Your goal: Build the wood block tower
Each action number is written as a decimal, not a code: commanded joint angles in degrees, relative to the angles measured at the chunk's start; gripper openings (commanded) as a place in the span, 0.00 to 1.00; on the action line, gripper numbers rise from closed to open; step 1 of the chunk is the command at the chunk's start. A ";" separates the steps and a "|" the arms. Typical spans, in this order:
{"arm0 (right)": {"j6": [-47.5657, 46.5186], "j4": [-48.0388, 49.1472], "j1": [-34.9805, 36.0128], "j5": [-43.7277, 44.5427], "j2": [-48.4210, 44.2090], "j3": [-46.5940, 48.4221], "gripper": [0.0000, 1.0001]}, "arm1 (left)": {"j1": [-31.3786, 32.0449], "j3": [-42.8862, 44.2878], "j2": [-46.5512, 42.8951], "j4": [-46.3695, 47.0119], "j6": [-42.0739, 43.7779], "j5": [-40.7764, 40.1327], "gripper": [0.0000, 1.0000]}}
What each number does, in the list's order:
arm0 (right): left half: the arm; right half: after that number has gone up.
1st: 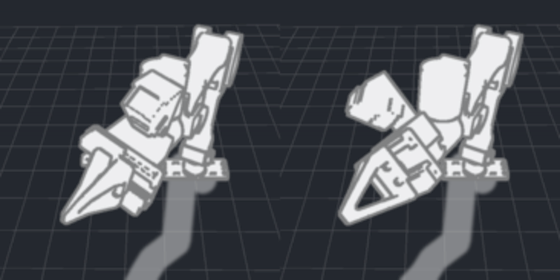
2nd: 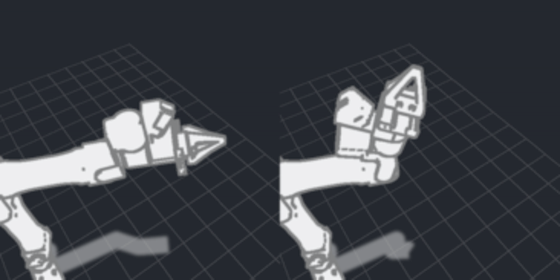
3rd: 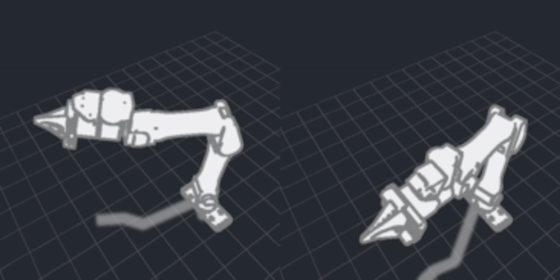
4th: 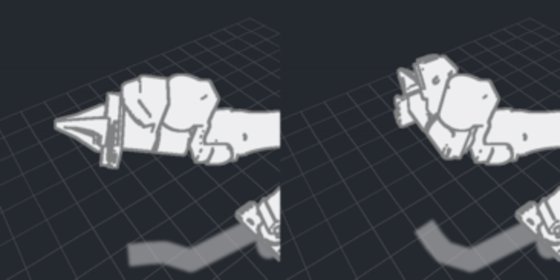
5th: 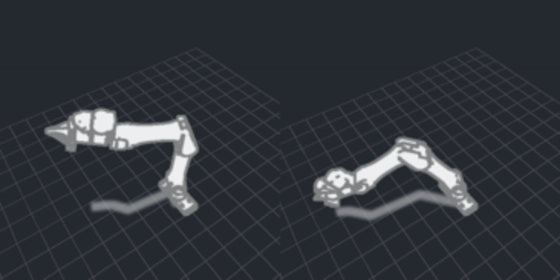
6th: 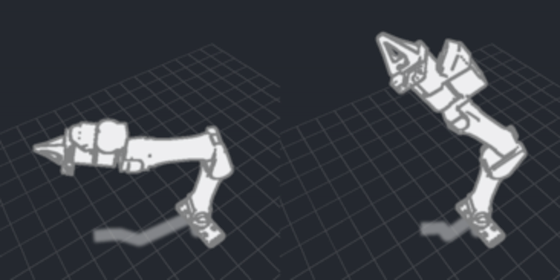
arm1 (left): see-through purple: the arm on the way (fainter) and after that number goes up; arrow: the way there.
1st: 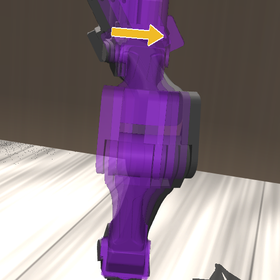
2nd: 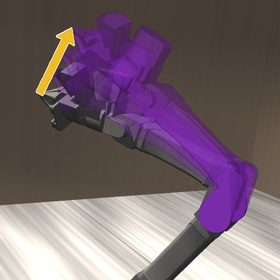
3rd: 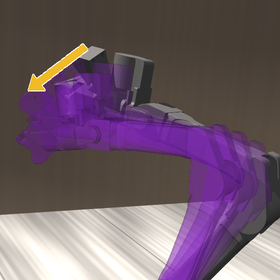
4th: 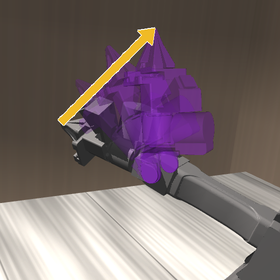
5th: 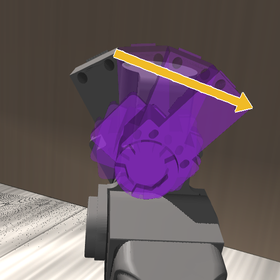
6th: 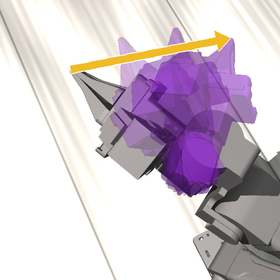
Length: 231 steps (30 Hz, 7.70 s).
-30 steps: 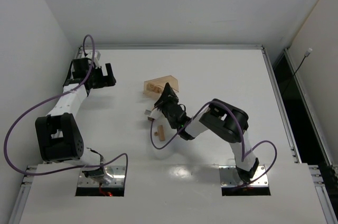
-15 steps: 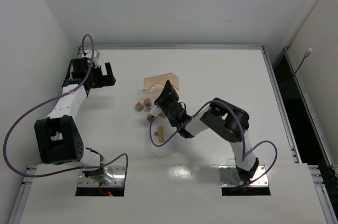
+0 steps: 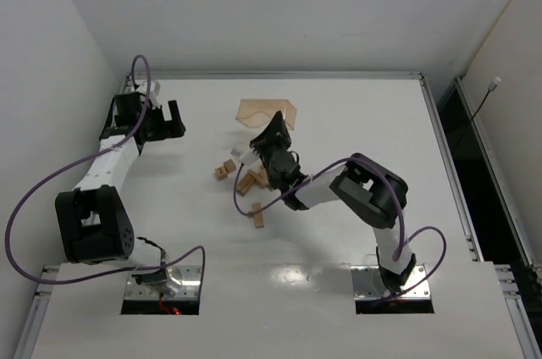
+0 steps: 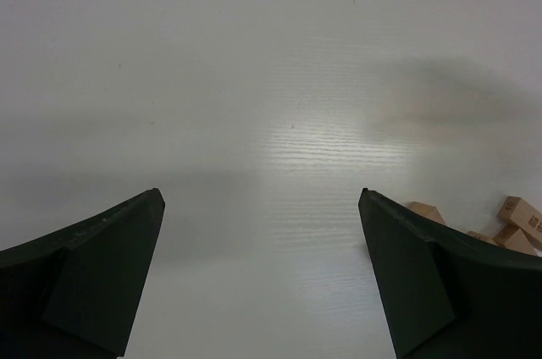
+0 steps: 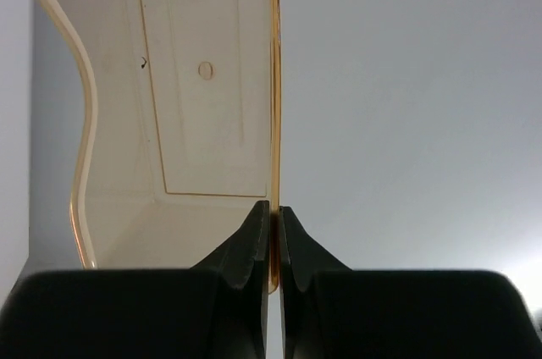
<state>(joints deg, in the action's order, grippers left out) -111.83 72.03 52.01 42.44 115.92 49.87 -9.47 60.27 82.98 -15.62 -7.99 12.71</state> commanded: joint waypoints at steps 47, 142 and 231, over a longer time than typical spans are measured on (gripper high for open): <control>102.96 -114.30 -66.77 -46.12 21.54 77.49 0.00 | -0.63 7.23 11.33 -0.82 4.56 8.65 1.00; 103.04 -100.24 -8.06 -37.07 7.74 35.29 0.99 | 0.51 -0.86 4.12 1.38 5.09 8.65 1.00; 91.65 -95.81 -17.30 -57.27 -15.37 35.39 0.67 | 0.51 -0.33 5.09 0.41 6.14 8.03 1.00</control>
<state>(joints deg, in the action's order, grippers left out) -1.19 -27.77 31.59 -7.57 103.22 87.59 -9.30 59.42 90.02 -16.67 -2.48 19.77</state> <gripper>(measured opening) 0.683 0.996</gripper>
